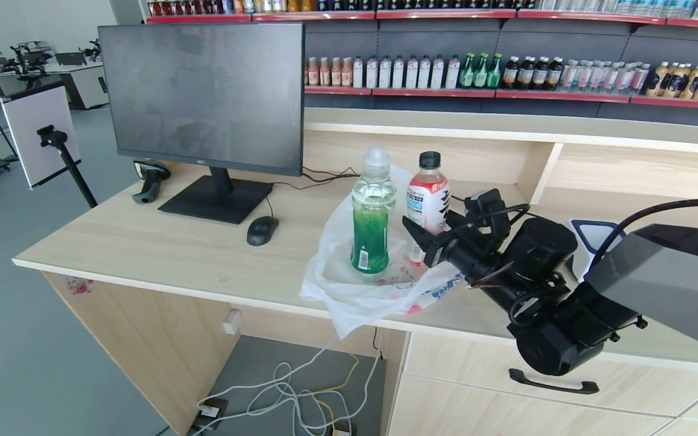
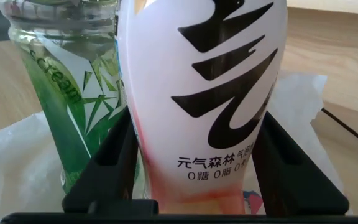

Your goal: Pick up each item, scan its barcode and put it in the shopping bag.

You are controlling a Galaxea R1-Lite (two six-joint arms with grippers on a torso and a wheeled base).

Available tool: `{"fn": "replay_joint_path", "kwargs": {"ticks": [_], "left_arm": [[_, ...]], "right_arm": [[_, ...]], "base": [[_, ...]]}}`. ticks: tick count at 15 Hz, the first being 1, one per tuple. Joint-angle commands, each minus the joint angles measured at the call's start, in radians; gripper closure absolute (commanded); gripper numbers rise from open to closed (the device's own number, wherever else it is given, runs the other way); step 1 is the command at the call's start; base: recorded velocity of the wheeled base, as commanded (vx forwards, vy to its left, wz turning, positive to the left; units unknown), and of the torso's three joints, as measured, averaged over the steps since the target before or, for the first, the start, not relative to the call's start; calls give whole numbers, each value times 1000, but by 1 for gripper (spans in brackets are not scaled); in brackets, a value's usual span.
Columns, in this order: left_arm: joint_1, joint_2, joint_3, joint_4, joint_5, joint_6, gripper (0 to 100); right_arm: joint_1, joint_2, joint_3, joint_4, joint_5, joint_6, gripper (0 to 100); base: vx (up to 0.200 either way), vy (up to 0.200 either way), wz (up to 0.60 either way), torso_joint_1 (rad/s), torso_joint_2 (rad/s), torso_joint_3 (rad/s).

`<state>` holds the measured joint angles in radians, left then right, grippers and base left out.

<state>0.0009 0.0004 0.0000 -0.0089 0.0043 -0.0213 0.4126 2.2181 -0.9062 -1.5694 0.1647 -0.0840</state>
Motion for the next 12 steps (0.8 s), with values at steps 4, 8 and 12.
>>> {"fn": "replay_joint_path", "kwargs": {"ticks": [4, 8, 12], "left_arm": [[1, 1, 0, 0, 0, 0, 0], [-1, 0, 0, 0, 0, 0, 0], [-1, 1, 0, 0, 0, 0, 0]], "right_arm": [[-3, 41, 0, -1, 1, 0, 100], [-5, 43, 3, -1, 1, 1, 100], [-21, 34, 9, -1, 1, 21, 100]], "base": [[0, 0, 0, 0, 0, 0], [0, 0, 0, 0, 0, 0], [0, 0, 0, 0, 0, 0]]}}
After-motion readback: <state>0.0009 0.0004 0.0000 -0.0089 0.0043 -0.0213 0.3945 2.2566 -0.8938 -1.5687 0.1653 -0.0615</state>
